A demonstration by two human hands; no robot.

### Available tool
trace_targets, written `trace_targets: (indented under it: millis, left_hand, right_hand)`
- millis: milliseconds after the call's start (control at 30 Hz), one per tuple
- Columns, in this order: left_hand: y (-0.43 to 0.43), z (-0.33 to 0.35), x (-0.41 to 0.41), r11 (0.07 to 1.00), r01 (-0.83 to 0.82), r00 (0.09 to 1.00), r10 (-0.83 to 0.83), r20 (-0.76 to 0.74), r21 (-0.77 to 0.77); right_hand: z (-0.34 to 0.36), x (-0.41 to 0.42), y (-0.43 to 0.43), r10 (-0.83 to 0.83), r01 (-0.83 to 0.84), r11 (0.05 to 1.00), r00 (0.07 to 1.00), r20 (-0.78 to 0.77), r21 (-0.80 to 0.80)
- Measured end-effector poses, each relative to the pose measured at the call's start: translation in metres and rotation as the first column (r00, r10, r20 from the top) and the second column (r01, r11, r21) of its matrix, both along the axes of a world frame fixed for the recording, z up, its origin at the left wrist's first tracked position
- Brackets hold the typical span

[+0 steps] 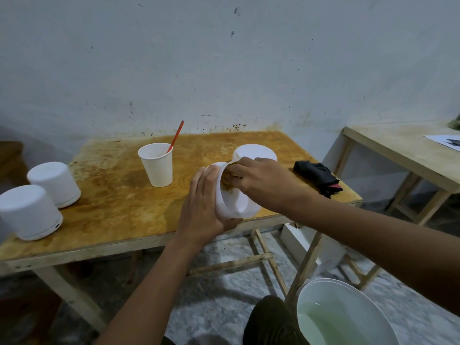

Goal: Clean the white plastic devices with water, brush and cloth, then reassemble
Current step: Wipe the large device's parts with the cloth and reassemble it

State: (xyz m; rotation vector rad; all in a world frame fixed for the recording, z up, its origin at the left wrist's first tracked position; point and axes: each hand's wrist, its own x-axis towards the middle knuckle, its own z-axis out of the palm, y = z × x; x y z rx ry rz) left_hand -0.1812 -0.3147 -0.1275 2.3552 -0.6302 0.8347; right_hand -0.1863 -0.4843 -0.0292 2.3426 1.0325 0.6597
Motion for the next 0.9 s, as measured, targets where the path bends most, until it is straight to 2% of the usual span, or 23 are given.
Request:
trace_targets:
  millis: [167,267,367,433,500,600,633,667,733,800,867,900]
  left_hand:
    - [-0.002,0.003,0.001,0.998,-0.015,1.000,0.014,0.002,0.055]
    - [-0.005,0.005,0.001,0.996,-0.008,1.000,0.007,0.015,0.093]
    - [-0.006,0.007,-0.001,0.996,-0.008,1.000,0.006,0.026,0.086]
    - [-0.005,0.006,-0.002,0.998,-0.003,1.000,0.001,0.026,0.064]
    - [-0.002,0.004,-0.004,1.000,0.009,1.000,-0.009,0.008,-0.004]
    - [0.000,0.001,-0.005,0.996,0.018,1.000,-0.019,-0.013,-0.089]
    - [0.000,-0.001,-0.005,0.996,0.015,1.000,-0.016,-0.011,-0.083]
    - [0.000,-0.001,-0.003,0.998,0.014,1.000,-0.015,-0.011,-0.067]
    - [0.000,-0.003,-0.001,0.999,0.018,1.000,-0.018,-0.012,-0.034]
    - [0.001,-0.005,0.000,1.000,0.011,1.000,-0.011,-0.007,-0.021]
    - [0.001,-0.005,0.001,1.000,-0.009,1.000,0.009,0.004,-0.008]
    - [0.001,-0.005,0.000,1.000,-0.014,1.000,0.014,0.011,-0.003]
  right_hand:
    - [0.005,-0.013,-0.001,-0.272,0.245,0.955,0.948,-0.164,-0.169]
    - [0.003,-0.015,-0.006,-0.335,0.317,0.942,0.865,-0.372,-0.112]
    - [0.003,-0.014,-0.008,-0.154,0.331,0.934,0.714,-0.683,0.136]
    - [0.004,-0.016,-0.005,0.041,0.396,0.862,0.569,-0.821,0.317]
    - [0.004,-0.020,0.000,0.251,0.519,0.717,0.430,-0.867,0.465]
    - [-0.004,-0.021,0.004,0.472,0.717,0.429,0.340,-0.814,0.549]
    - [-0.005,-0.020,0.005,0.502,0.742,0.371,0.346,-0.793,0.559]
    - [-0.005,-0.020,0.006,0.498,0.727,0.349,0.391,-0.774,0.591]
    - [-0.003,-0.014,0.004,0.385,0.572,0.409,0.598,-0.703,0.711]
    - [0.001,-0.008,0.000,0.190,0.337,0.614,0.814,-0.548,0.714]
    - [0.004,-0.004,-0.003,-0.020,0.191,0.871,0.934,-0.357,0.453]
    - [0.002,-0.002,-0.003,-0.088,0.174,0.942,0.953,-0.289,0.287]
